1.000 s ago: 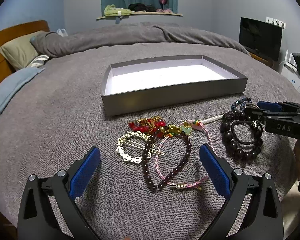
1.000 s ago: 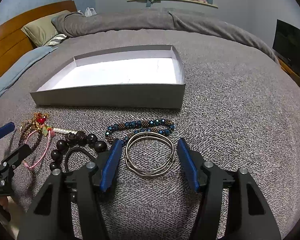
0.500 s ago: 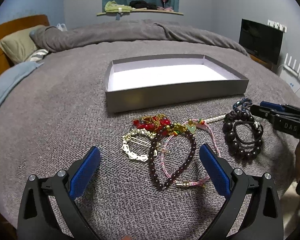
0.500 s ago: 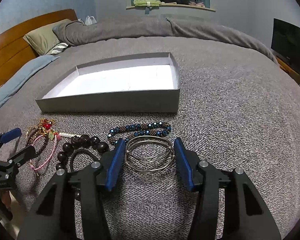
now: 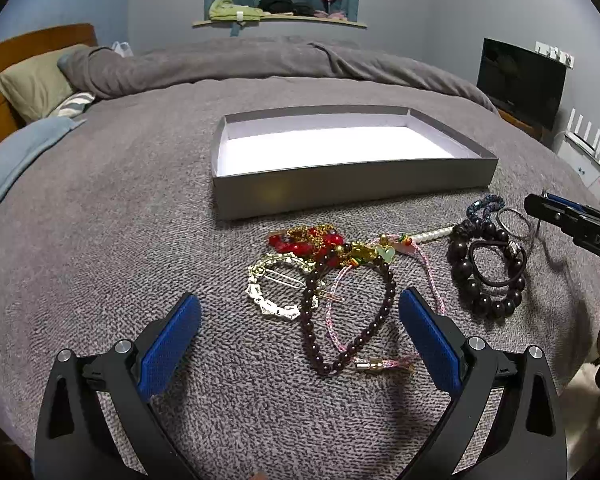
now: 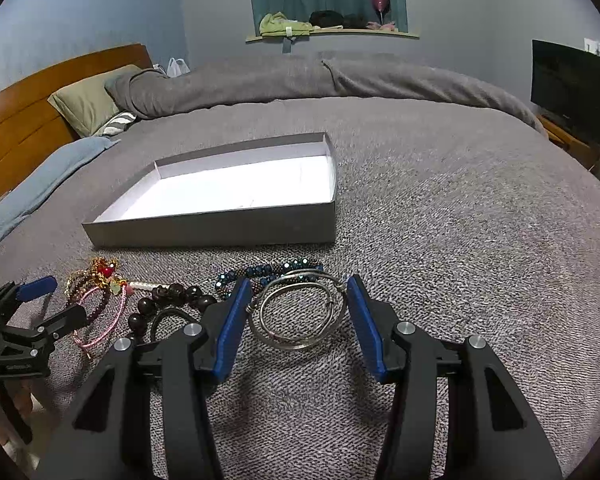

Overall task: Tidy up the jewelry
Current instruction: 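Grasp the dark bead bracelet with the left tool while the right tool grasps the silver bangle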

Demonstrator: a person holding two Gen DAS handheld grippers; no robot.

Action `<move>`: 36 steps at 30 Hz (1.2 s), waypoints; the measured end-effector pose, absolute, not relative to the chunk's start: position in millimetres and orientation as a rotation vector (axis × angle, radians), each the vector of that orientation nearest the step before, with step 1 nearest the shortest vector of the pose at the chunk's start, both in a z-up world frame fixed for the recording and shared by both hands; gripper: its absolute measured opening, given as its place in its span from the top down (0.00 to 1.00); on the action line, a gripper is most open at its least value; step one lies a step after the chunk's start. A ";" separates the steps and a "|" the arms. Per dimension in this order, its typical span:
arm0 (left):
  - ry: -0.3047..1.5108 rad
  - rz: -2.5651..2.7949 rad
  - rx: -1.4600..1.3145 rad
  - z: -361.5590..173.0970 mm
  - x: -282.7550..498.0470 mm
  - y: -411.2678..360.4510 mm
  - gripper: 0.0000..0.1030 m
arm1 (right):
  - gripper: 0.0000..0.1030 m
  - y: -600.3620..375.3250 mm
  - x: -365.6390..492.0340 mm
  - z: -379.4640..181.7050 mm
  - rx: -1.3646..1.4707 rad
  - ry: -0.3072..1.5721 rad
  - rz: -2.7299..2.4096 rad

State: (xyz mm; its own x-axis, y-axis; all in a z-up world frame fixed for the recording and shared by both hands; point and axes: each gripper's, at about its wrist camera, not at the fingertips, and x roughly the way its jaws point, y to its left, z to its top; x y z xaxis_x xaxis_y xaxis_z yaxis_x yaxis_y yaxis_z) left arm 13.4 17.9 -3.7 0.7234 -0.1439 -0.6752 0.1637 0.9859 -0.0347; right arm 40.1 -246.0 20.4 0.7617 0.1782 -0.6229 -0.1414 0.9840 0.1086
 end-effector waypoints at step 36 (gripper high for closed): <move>0.713 -0.243 0.150 -0.7 14.9 9.8 0.89 | 0.52 -254.2 33.7 30.2 0.087 0.614 0.185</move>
State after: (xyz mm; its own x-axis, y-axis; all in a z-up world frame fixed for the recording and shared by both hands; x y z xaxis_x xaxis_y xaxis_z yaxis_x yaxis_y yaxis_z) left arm 14.9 9.8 -0.7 0.7302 -0.1687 -0.6620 0.2704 0.9613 0.0533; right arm 33.7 -254.2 30.2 0.8016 0.1982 -0.5640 -0.1468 0.9798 0.1358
